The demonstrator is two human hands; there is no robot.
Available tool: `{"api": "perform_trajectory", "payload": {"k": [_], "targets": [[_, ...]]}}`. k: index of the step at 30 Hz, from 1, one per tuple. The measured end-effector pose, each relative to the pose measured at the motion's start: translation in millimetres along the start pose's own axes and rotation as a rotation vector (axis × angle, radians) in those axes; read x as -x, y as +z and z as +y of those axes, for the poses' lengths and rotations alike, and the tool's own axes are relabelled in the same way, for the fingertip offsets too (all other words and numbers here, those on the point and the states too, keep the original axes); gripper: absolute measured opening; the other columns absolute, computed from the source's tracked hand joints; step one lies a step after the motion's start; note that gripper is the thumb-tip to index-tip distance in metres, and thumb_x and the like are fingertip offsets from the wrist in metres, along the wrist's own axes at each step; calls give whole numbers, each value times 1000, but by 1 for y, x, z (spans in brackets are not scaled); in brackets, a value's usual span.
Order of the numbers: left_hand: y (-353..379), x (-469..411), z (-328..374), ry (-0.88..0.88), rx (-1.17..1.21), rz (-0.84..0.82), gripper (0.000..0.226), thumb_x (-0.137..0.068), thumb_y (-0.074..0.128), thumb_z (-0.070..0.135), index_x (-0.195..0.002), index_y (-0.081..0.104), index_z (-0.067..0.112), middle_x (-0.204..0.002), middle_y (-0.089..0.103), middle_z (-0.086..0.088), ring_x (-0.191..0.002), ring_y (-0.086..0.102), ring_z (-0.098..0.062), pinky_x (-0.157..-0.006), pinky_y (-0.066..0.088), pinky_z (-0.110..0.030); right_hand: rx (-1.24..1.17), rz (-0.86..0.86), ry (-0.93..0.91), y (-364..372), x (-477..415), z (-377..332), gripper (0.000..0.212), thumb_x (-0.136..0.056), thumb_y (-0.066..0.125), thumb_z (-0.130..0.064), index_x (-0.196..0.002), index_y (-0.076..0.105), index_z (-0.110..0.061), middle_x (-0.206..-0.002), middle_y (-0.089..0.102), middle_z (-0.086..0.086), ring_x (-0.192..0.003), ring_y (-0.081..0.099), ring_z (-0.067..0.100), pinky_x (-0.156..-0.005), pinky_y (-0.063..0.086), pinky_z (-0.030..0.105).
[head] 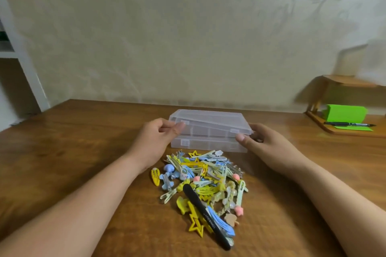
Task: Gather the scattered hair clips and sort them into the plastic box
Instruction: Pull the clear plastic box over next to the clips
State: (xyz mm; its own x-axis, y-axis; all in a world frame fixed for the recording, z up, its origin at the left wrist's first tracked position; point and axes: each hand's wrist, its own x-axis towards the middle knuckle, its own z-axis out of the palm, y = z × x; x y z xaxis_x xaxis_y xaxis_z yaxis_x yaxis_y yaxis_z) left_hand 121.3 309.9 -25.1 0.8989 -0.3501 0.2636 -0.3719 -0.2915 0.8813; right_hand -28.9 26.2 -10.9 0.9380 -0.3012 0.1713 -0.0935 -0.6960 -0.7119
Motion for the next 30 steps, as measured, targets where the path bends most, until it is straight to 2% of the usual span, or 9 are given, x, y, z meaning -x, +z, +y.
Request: {"api": "perform_trajectory", "payload": {"k": [4, 8, 12, 16, 22, 24, 26, 28, 30], "targets": [[2, 3, 3, 34, -78, 19, 49, -92, 65, 67, -112, 64, 23, -102, 71, 6, -98, 67, -8, -78, 49, -28, 63, 71, -11, 6, -1, 0, 42, -90, 53, -76, -112, 59, -41, -95, 63, -27, -81, 60, -16, -64, 40, 9], [2, 5, 6, 61, -66, -63, 50, -92, 70, 60, -132, 61, 31, -106, 74, 9, -100, 70, -4, -82, 52, -26, 99, 146, -9, 8, 2, -3, 38, -94, 51, -74, -86, 52, -37, -81, 60, -20, -71, 55, -5, -61, 36, 20], [4, 3, 1, 80, -47, -69, 45, -94, 74, 51, -130, 66, 24, -111, 74, 11, -102, 70, -3, -92, 58, -29, 130, 170, -38, 9, 3, -2, 43, -94, 50, -77, -88, 55, -34, -85, 65, -15, -79, 60, 4, -66, 43, 29], [2, 0, -4, 52, -103, -25, 66, -89, 66, 69, -130, 64, 18, -122, 66, 7, -114, 64, -10, -101, 56, -38, 139, 164, -46, 10, 3, -2, 52, -92, 47, -81, -90, 55, -30, -85, 66, -12, -80, 61, 9, -67, 44, 31], [3, 0, -4, 64, -162, -50, 40, -96, 73, 54, -125, 62, 28, -123, 64, 8, -110, 61, -9, -87, 53, -35, 166, 165, -42, 11, 2, -1, 50, -88, 49, -84, -89, 51, -35, -89, 61, -16, -79, 55, 1, -65, 39, 27], [4, -1, -4, 68, -160, -52, 41, -96, 73, 53, -127, 63, 28, -127, 63, 7, -112, 61, -11, -85, 51, -34, 174, 157, -46, 11, 1, 0, 50, -87, 49, -85, -98, 53, -37, -98, 62, -14, -82, 55, 0, -68, 41, 26], [4, -2, -3, 60, -124, -47, 43, -95, 75, 50, -130, 62, 29, -131, 61, 8, -112, 61, -11, -84, 51, -33, 161, 148, -45, 11, 1, 1, 66, -87, 51, -83, -126, 57, -31, -121, 64, -9, -98, 59, 3, -81, 49, 30], [3, -3, -2, 42, -69, -56, 46, -93, 79, 47, -131, 57, 35, -134, 60, 10, -110, 63, -12, -89, 55, -37, 105, 185, -46, 10, 1, 0, 83, -89, 56, -78, -153, 45, -25, -143, 57, -4, -123, 56, 9, -99, 49, 33], [2, -4, -2, 23, -40, -74, 47, -91, 81, 48, -129, 55, 41, -135, 59, 11, -112, 64, -16, -96, 57, -44, 51, 213, -77, 7, -1, 0, 84, -93, 58, -72, -160, 37, -27, -155, 50, -2, -137, 50, 11, -108, 44, 33]]}}
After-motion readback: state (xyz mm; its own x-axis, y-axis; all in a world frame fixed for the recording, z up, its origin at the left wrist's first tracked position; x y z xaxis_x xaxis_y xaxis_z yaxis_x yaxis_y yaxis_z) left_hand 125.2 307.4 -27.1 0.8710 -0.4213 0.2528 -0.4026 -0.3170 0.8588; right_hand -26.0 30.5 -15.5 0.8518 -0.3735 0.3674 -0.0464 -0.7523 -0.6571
